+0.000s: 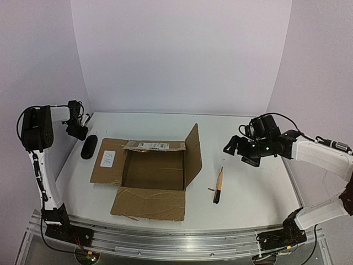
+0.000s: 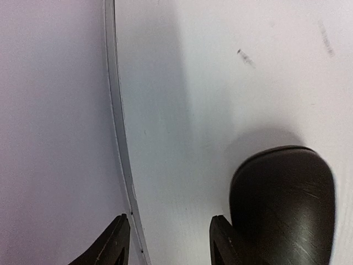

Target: Unpack the express box

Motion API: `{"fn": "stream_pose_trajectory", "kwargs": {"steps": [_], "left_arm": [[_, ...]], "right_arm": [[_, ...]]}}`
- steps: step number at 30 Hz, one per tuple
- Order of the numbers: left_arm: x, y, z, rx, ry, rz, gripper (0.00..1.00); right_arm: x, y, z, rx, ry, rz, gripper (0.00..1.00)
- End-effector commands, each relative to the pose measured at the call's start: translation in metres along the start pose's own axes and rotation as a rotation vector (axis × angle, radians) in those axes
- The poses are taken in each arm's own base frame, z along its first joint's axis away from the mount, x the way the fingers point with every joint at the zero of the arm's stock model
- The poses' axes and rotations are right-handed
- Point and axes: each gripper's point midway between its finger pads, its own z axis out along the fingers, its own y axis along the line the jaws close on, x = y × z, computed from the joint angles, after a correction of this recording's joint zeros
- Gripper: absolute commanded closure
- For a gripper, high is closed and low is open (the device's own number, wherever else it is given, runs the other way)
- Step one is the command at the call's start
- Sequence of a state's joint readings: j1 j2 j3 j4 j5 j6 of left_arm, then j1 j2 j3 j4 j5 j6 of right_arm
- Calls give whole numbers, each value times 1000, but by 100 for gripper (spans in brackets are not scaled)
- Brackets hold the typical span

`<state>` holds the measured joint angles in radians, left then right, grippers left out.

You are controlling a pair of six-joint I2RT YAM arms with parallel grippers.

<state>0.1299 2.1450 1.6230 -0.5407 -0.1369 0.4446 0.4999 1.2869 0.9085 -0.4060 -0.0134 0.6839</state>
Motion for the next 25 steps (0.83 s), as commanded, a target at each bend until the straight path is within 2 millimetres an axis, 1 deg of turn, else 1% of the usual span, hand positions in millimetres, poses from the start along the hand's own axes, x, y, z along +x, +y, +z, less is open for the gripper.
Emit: {"fn": "stream_pose_trajectory", "kwargs": {"steps": [1, 2, 3, 4, 5, 7, 8, 9, 10, 11, 12, 14, 15, 16, 19, 20, 21, 23, 25], "left_arm": [[-68, -3, -132, 95, -333, -26, 38], [-70, -8, -157, 125, -384, -28, 32], [-69, -16, -176, 171, -424, -31, 28], [-68, -22, -202, 208, -480, -31, 23], [-64, -33, -221, 261, -528, -21, 19], [-53, -48, -274, 331, -654, -24, 7], [-44, -55, -291, 359, -704, -52, 2], [-39, -51, -314, 348, -775, -121, 1], [-27, -47, -318, 317, -805, -203, 0], [-15, -44, -334, 296, -853, -278, 0], [3, -47, -330, 280, -856, -308, 1], [27, -50, -344, 245, -934, -327, 0], [40, -53, -340, 236, -936, -363, 0], [52, -55, -340, 232, -945, -388, 0], [84, -70, -315, 242, -873, -417, 0], [92, -74, -306, 245, -844, -428, 0], [96, -72, -301, 228, -840, -452, 0], [98, -72, -299, 214, -854, -437, 1], [100, -74, -293, 214, -845, -430, 0]], "right_arm": [[-40, -29, -40, 146, -243, -59, 2], [-46, -40, -48, 192, -290, -80, 2], [-50, -48, -56, 228, -328, -110, 2], [-54, -60, -65, 287, -371, -137, 2], [-56, -68, -74, 328, -407, -173, 2], [-60, -90, -92, 440, -482, -225, 2], [-60, -100, -102, 487, -518, -247, 2], [-58, -111, -106, 539, -542, -278, 2], [-56, -118, -113, 565, -573, -301, 2], [-51, -130, -116, 605, -598, -314, 2], [-45, -139, -117, 628, -612, -321, 2], [-29, -160, -121, 665, -653, -312, 2], [-23, -167, -122, 664, -674, -298, 2], [-13, -176, -118, 659, -678, -289, 2], [5, -187, -109, 598, -710, -273, 2], [7, -188, -108, 578, -738, -266, 2], [7, -185, -106, 548, -763, -277, 2], [7, -185, -102, 521, -806, -286, 2], [10, -187, -97, 516, -810, -295, 2]]}}
